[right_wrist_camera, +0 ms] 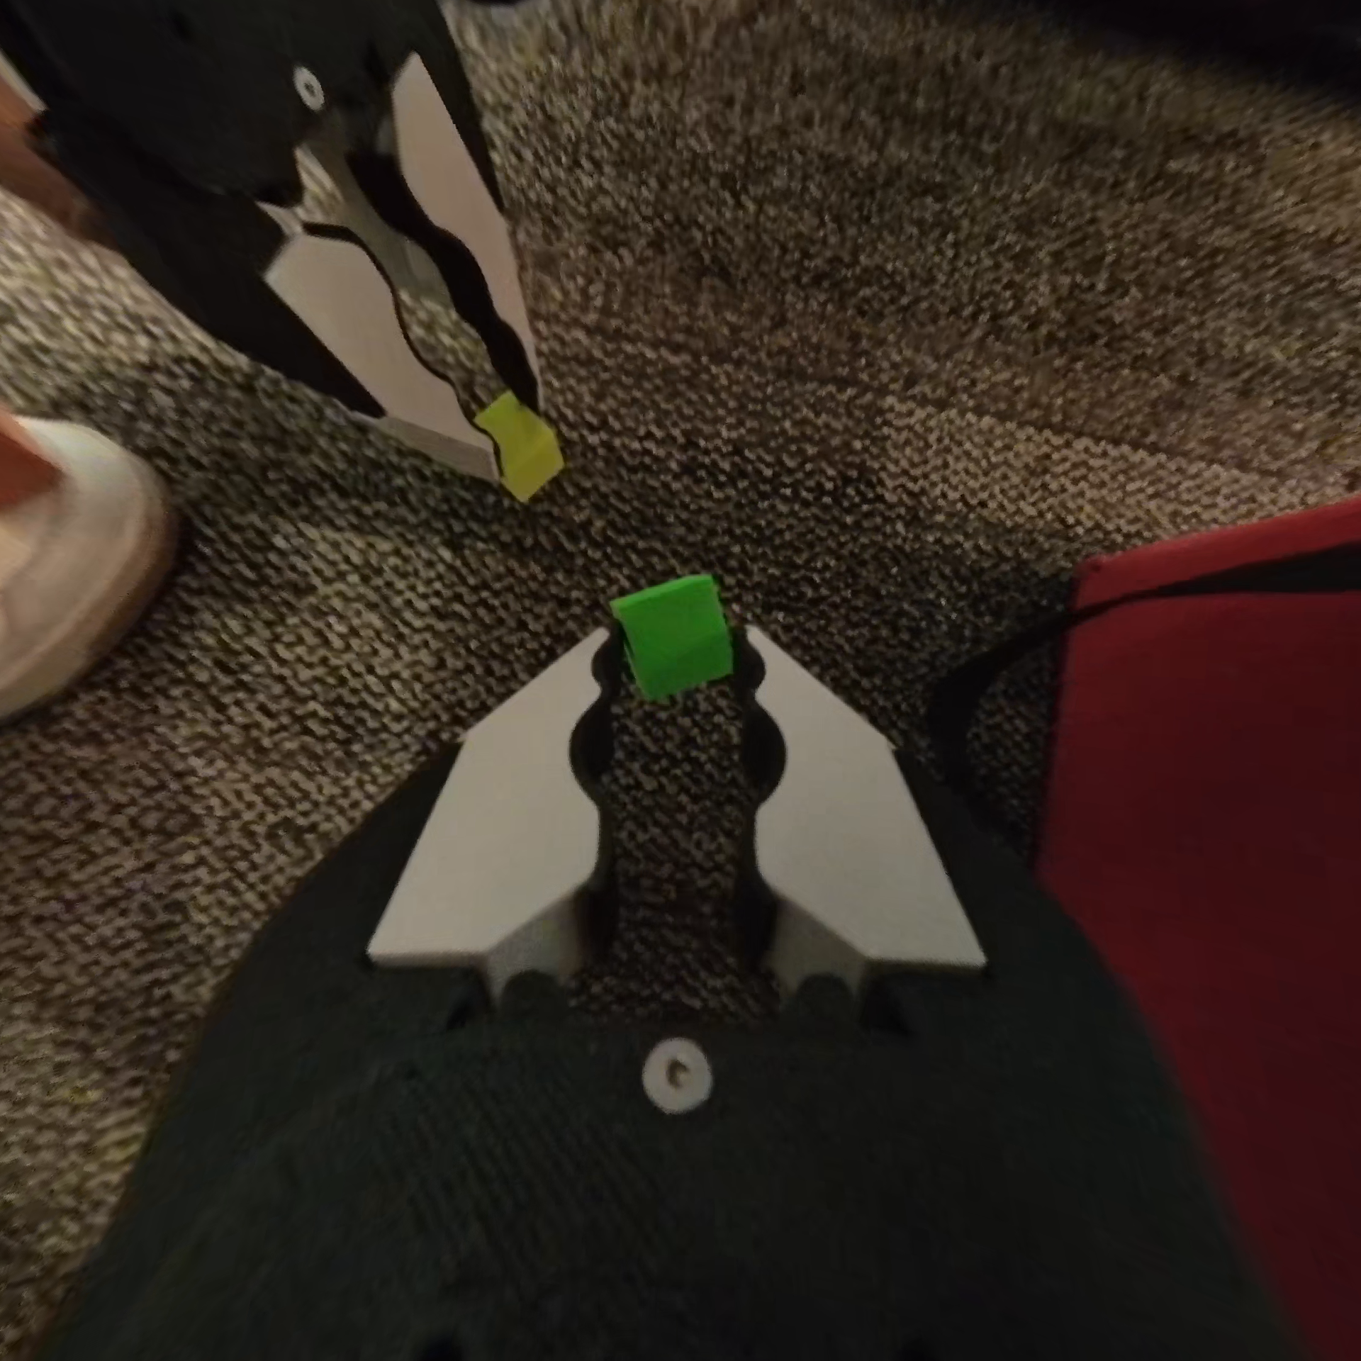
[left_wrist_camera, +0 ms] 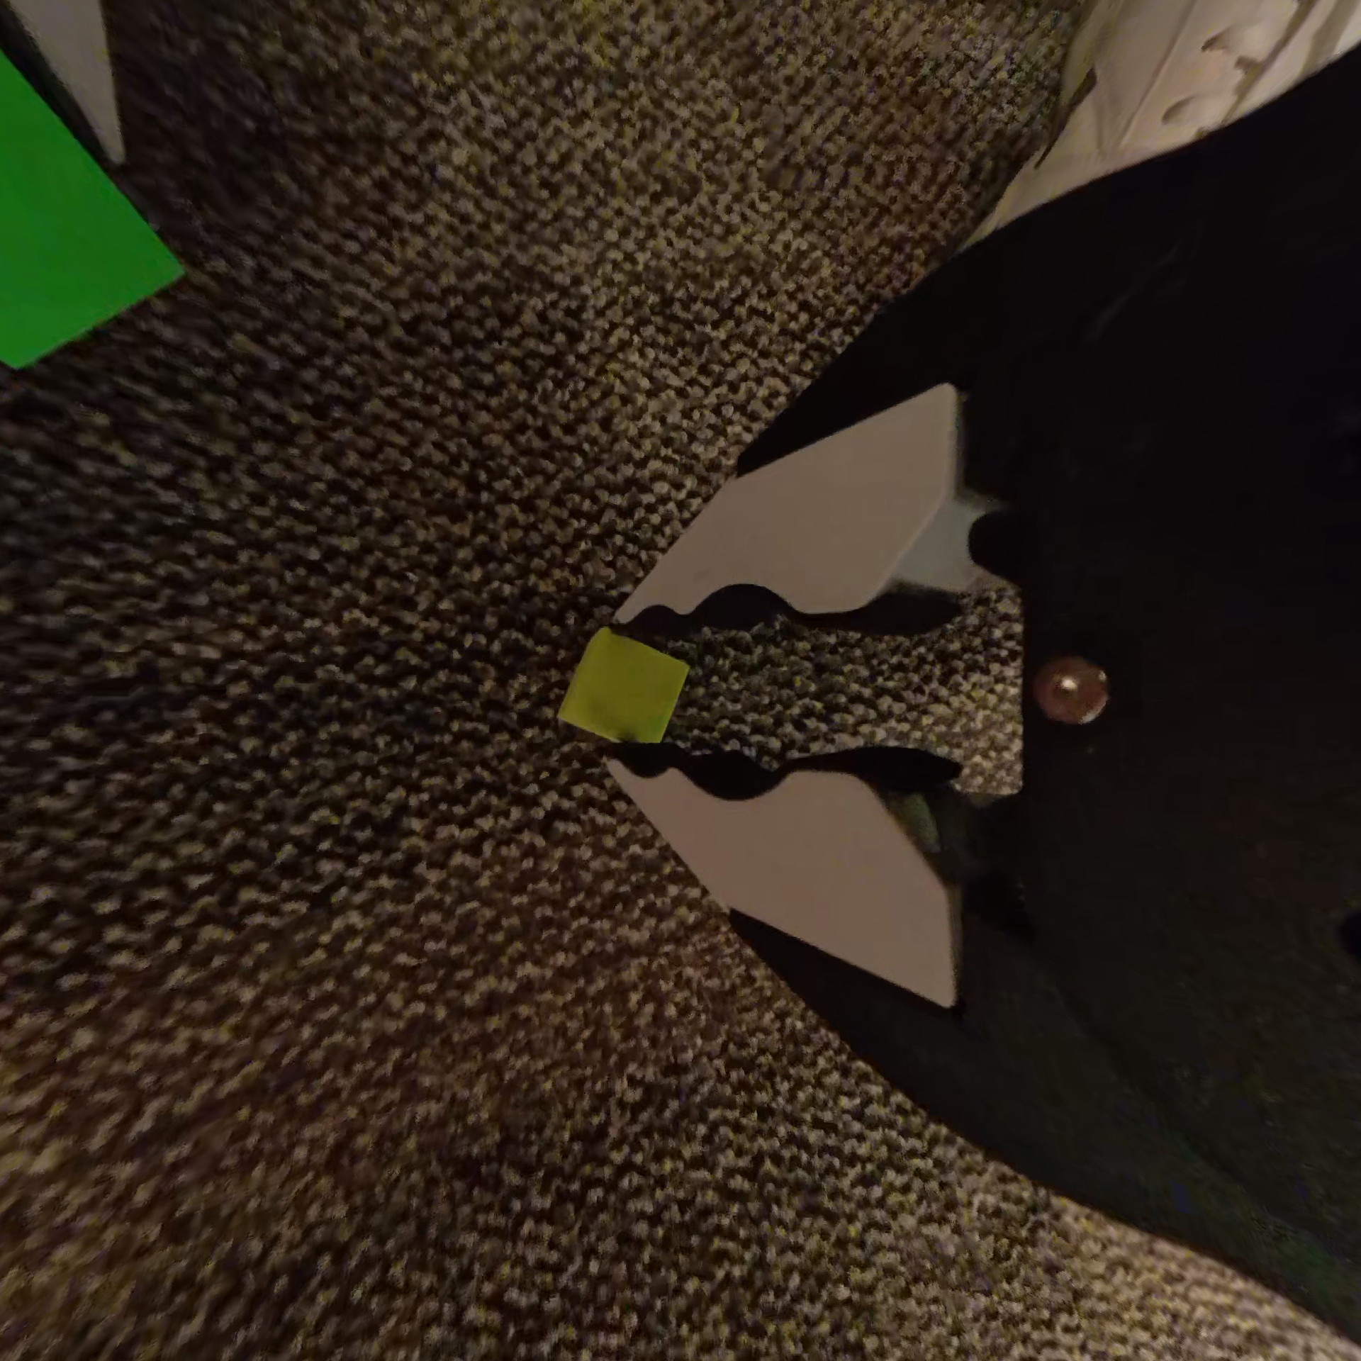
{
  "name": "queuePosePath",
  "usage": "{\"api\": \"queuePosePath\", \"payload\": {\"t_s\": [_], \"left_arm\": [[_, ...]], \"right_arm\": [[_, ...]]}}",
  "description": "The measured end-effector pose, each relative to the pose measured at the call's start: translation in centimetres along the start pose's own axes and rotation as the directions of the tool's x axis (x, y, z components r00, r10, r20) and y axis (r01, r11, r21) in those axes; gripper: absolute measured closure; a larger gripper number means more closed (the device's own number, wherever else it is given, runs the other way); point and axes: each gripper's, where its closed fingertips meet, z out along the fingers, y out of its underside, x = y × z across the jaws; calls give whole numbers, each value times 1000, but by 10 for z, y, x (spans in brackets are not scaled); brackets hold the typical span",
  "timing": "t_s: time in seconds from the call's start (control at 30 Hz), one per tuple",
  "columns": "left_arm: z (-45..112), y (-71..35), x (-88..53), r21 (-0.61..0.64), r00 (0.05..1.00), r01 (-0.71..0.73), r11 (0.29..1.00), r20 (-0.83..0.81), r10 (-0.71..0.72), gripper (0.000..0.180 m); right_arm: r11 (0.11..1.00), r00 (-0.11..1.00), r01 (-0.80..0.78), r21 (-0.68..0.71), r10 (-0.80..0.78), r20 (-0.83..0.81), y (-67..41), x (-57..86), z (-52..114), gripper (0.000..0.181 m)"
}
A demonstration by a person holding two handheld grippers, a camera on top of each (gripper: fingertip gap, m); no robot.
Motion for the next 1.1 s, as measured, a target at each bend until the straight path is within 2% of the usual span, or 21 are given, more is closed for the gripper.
{"api": "queuePosePath", "payload": {"t_s": [0.1, 0.17, 0.27, 0.43, 0.53, 0.63, 0.77, 1.1], "left_arm": [[-21, 2, -17, 49, 999, 17, 999, 36, -19, 153], [-48, 3, -29, 116, 996, 82, 990, 35, -86, 153], [-95, 16, -41, 221, 976, 210, 952, 5, -216, 153], [-151, 54, -34, 303, 941, 326, 895, -17, -337, 154], [-169, 76, -16, 302, 934, 349, 887, -30, -357, 153], [-182, 93, 3, 280, 947, 312, 908, -16, -321, 153], [-192, 105, 26, 269, 946, 322, 908, -51, -320, 153], [-191, 119, 63, 235, 924, 382, 894, -138, -358, 153]], "right_arm": [[999, 1000, -12, 45, 11, 23, -17, -6, -11, 152], [998, 997, -15, 61, 11, 74, -31, -17, -17, 152], [995, 976, -4, 96, -17, 217, -59, -52, -28, 152], [993, 883, 68, 100, -107, 456, -91, -127, -44, 153], [986, 841, 130, 100, -163, 516, -102, -157, -46, 153], [974, 813, 211, 78, -219, 539, -102, -176, -40, 152], [966, 776, 254, 52, -235, 585, -95, -196, -30, 152], [930, 779, 355, 97, -351, 519, -107, -204, -23, 152]]}}
